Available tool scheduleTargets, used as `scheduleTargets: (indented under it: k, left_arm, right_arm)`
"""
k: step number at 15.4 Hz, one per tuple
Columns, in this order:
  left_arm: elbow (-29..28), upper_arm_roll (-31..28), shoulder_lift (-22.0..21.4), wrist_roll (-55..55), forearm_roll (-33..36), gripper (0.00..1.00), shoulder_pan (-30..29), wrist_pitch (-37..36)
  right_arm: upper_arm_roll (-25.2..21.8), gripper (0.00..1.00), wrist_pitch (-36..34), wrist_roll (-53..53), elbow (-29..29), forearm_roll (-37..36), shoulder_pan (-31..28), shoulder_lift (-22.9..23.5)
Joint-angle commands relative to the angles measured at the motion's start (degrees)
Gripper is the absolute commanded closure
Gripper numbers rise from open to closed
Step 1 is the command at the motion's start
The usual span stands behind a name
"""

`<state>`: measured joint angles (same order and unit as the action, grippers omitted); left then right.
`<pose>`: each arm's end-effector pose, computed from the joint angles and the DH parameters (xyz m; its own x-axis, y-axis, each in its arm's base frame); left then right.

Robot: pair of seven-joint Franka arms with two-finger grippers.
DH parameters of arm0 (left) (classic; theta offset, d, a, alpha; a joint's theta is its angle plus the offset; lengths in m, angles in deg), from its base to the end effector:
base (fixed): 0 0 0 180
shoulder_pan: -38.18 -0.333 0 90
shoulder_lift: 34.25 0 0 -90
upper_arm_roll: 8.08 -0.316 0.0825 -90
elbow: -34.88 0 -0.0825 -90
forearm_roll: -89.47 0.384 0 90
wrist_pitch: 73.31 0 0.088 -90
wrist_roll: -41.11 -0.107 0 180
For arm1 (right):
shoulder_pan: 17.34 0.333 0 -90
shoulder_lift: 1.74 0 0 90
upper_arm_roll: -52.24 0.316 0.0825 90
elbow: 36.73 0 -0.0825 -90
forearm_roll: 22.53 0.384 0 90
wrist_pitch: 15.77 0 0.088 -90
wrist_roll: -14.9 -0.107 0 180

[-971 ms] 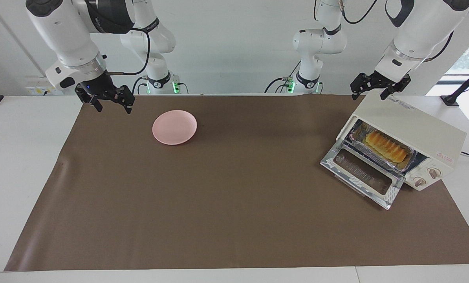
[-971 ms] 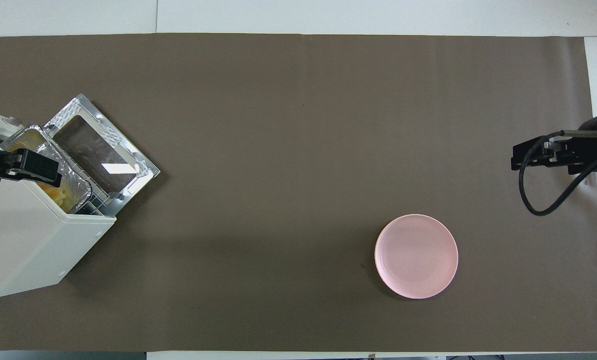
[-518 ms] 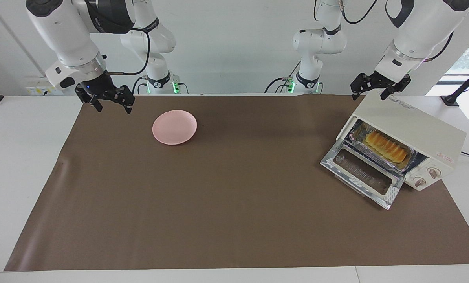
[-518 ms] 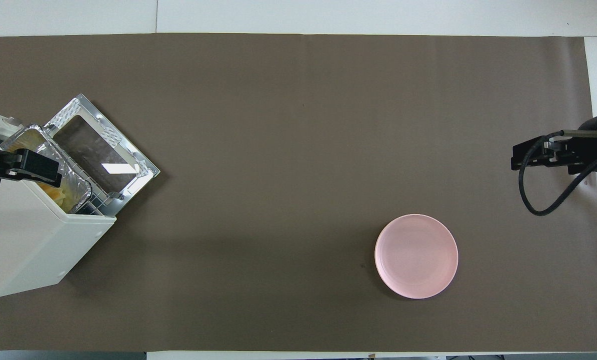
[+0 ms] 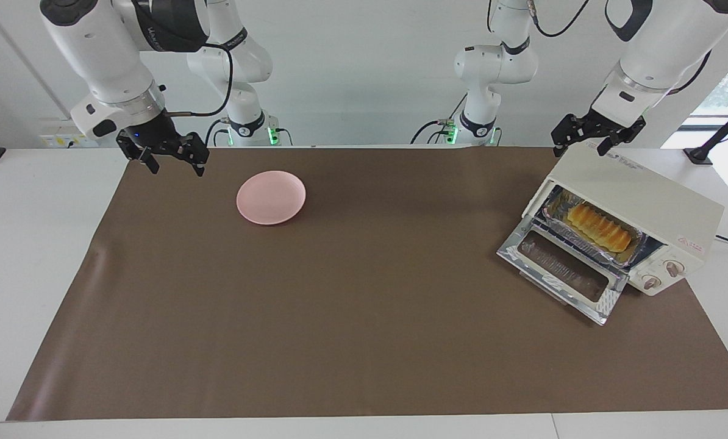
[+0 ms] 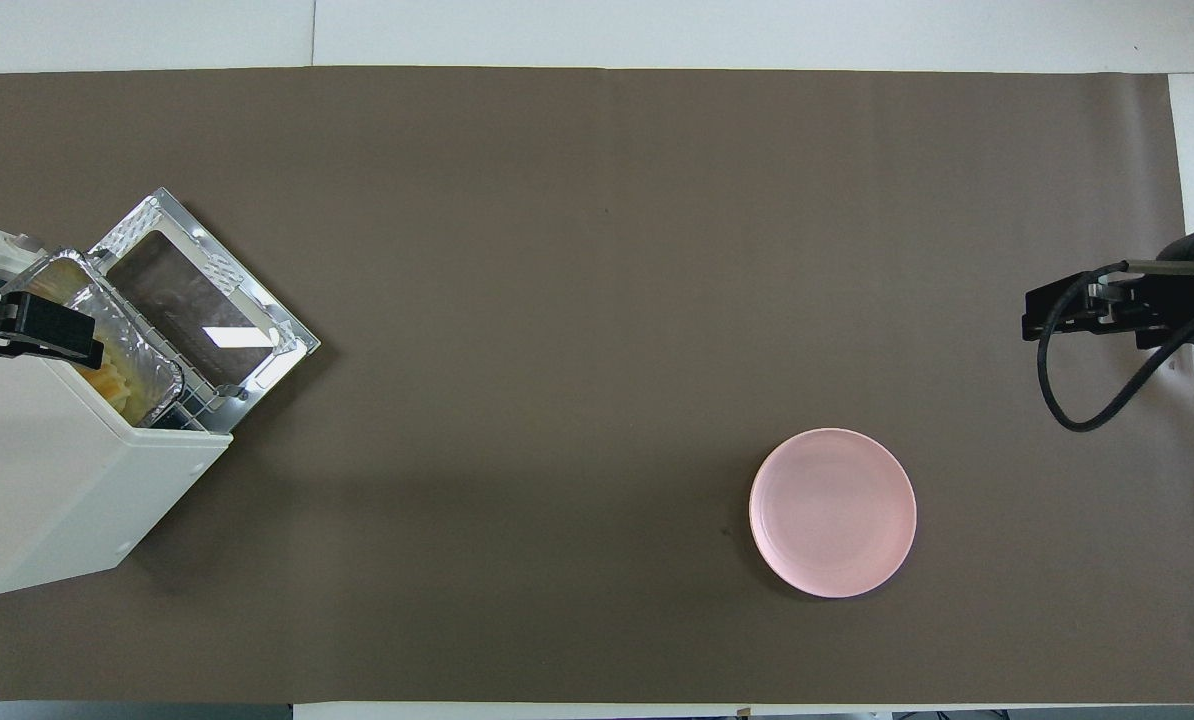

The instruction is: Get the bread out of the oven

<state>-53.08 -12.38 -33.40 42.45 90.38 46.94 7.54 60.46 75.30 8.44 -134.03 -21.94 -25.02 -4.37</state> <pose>0.5402 -0.0406 0.6201 0.9891 -0.0510 -0.1380 -0.0543 -0.9983 -0.0202 0.5385 0.0078 0.5908 0.9926 -0.1039 -0.0633 -0.1039 -0.9946 0.0034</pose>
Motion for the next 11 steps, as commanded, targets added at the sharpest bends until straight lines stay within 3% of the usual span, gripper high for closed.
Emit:
scheduleTargets:
  k: [1,5,8,11]
  left_arm:
    - [10.9,0.0,11.1,3.4,1.4,0.00,0.7,-2.5]
    - [21.0,-0.3,23.3,14.9,3.7,0.00,2.3,-2.6]
    - [21.3,-3.6,25.0,20.6,3.8,0.00,2.7,0.4]
    - [13.8,-4.0,23.4,32.0,6.8,0.00,2.3,5.7]
  right_arm:
    - [0.5,0.00,-1.0,0.7,0.1,-0.9,-0.6,-0.6]
    - [0.5,0.00,-1.0,0.7,0.1,-0.9,-0.6,-0.6]
    - [0.5,0.00,-1.0,0.7,0.1,-0.9,-0.6,-0.6]
    - [0.5,0.00,-1.0,0.7,0.1,-0.9,-0.6,-0.6]
